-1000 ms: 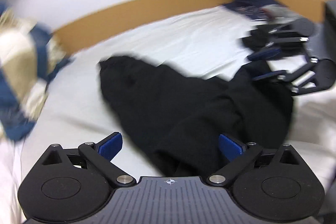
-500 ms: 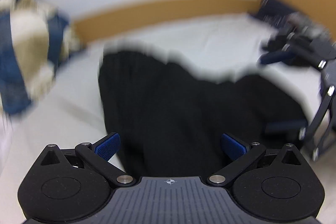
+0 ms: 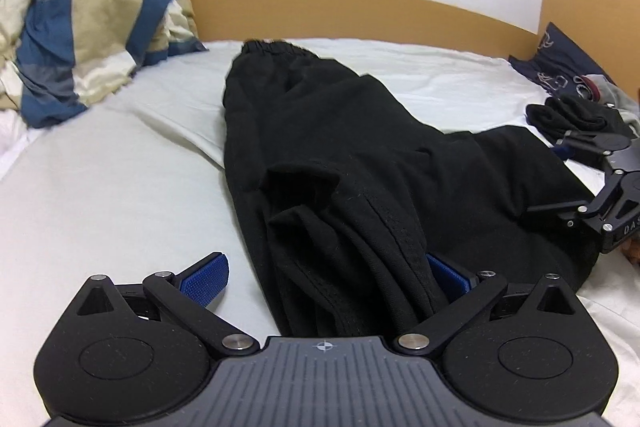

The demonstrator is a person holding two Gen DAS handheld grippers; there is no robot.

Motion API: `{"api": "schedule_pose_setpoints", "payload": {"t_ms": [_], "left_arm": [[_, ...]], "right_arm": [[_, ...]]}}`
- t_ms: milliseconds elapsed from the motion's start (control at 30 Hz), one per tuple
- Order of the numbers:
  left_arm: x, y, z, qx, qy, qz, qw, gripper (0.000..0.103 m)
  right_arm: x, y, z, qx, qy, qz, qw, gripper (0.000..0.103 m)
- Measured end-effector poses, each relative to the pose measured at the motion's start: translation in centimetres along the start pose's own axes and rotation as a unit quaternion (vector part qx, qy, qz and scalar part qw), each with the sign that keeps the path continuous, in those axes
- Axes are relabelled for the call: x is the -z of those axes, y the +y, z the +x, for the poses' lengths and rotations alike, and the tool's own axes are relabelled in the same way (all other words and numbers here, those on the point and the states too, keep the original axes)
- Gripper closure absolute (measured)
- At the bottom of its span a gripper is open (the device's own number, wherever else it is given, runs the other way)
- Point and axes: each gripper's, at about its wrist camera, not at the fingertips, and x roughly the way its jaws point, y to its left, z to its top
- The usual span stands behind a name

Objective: Fold clothes

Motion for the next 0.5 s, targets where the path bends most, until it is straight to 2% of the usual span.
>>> {"api": "schedule_pose_setpoints", "payload": {"t_ms": [67,133,200,300,367,433,500], "left_arm": [[0.0,-0.8,-0.5,-0.021,-0.01,0.024,0.9995,0.0],[0.2,-1.7,-1.0,-0.042,-0.021,0.047,0.9978,0.0],[0.3,-2.6,-1.1,-0.063,-0.027,0.064,0.9956,0.0],[1.1,-3.6,-1.7,-0.09,-0.031,0.062,0.9935,0.0],[1.4,-4.0,-2.3,-0.103,-0.051,0.078,0.9904,0.0],[1.4,-4.2,-2.1,-0.113,-0.051,0.082,0.9889,0.0],[1.5,-5.1,-2.2,-0.134,-0.06,0.101,0.9841,0.0]], "right_arm": [[0.1,-0.5,0.2,-0.014,0.014,0.017,1.0,0.0],[-0.7,-0.2,-0.1,-0.016,0.007,0.021,1.0,0.0],[-0.3,0.7,-1.3,-0.001,-0.009,0.007,1.0,0.0],[0.0,2.0,-2.2,0.026,-0.03,-0.022,0.999,0.0],[-1.0,1.7,-0.5,0.029,-0.022,-0.03,0.999,0.0],[-1.3,1.6,0.0,0.028,-0.01,-0.029,0.999,0.0],[-1.3,1.7,0.0,0.036,-0.019,-0.032,0.999,0.0]]}}
